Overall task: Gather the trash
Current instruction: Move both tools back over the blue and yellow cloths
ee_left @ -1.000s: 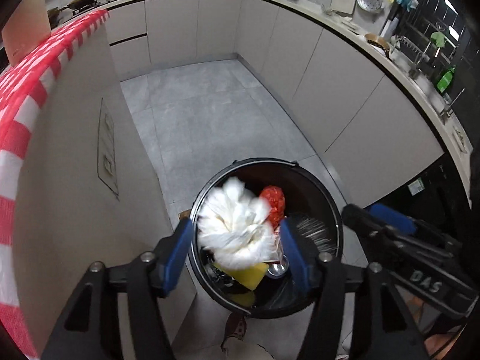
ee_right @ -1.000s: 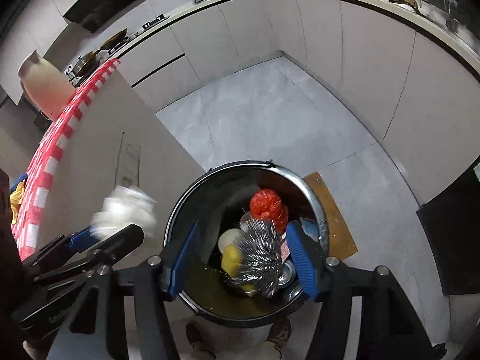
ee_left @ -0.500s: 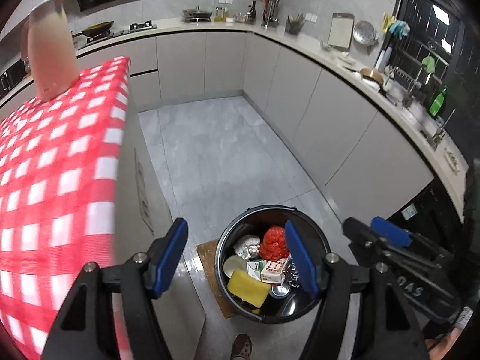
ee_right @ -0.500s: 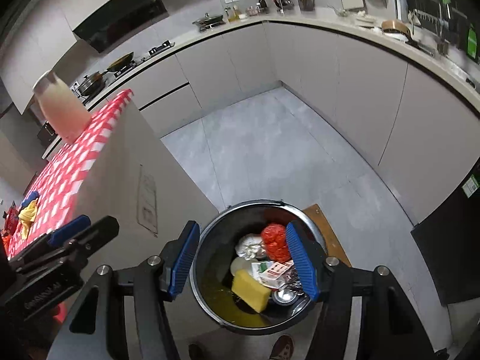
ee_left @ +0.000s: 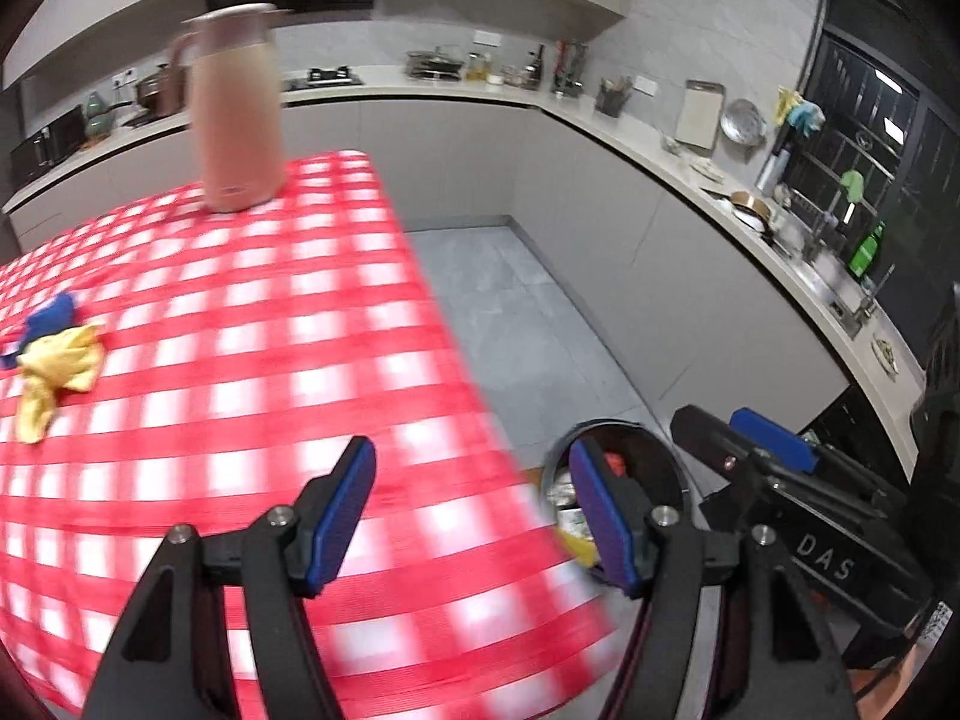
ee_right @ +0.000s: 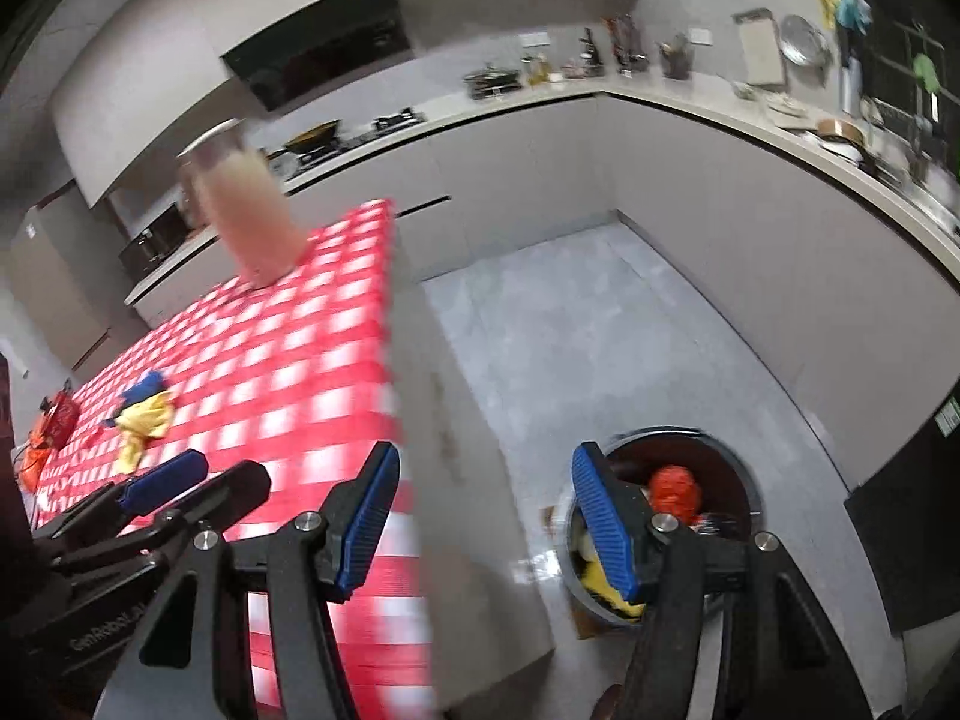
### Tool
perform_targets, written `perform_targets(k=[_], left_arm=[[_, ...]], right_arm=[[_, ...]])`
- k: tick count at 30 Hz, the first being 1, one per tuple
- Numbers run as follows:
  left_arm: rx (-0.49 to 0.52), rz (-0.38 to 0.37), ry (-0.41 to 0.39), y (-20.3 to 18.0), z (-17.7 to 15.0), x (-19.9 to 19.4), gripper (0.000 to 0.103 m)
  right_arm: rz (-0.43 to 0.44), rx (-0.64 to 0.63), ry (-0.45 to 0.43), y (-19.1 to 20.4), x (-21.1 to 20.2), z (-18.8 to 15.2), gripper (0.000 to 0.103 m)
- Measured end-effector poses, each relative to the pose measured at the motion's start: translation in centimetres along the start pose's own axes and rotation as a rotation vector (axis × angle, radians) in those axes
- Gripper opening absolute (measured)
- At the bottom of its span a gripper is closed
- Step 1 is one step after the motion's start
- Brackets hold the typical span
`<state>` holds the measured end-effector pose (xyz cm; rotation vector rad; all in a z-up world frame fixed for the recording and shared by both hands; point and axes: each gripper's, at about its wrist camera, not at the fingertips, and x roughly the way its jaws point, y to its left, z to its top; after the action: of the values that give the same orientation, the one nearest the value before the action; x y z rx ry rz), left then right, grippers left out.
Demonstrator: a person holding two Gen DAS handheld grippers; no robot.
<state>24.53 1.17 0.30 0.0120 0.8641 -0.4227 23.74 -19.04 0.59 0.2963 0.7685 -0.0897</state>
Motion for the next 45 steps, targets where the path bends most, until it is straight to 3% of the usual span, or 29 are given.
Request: perform_targets(k=[6,16,33,38,45], left_arm=[[-0.004,0.050,-0.024,7.1,-0.6,-2.3,0.069],[-0.073,0.145,-0.016,16.7,-1.1,-4.7,0.069],[-0.259,0.369,-0.028,28.5,-0.9,-5.4,0.069],[-0.280,0.383,-0.020,31.0,-0.9,-5.4,0.069],[-0.249,0.335,-0.013,35.4,0.0,-4.5,0.069]], right_arm=[[0.045,-0.035,-0.016,9.9,1.5,-1.7,0.062],[0.116,-0.078,0.034,21.4,4.9,-3.5,0.063],[0.291,-0.230,0.082,30.9,10.7,-0.9,0.063],[0.310,-0.253,0.114,33.6,12.4,-1.5,0.063],[0.285,-0.245,0.127,38.4,15.0,-2.1,0.065]])
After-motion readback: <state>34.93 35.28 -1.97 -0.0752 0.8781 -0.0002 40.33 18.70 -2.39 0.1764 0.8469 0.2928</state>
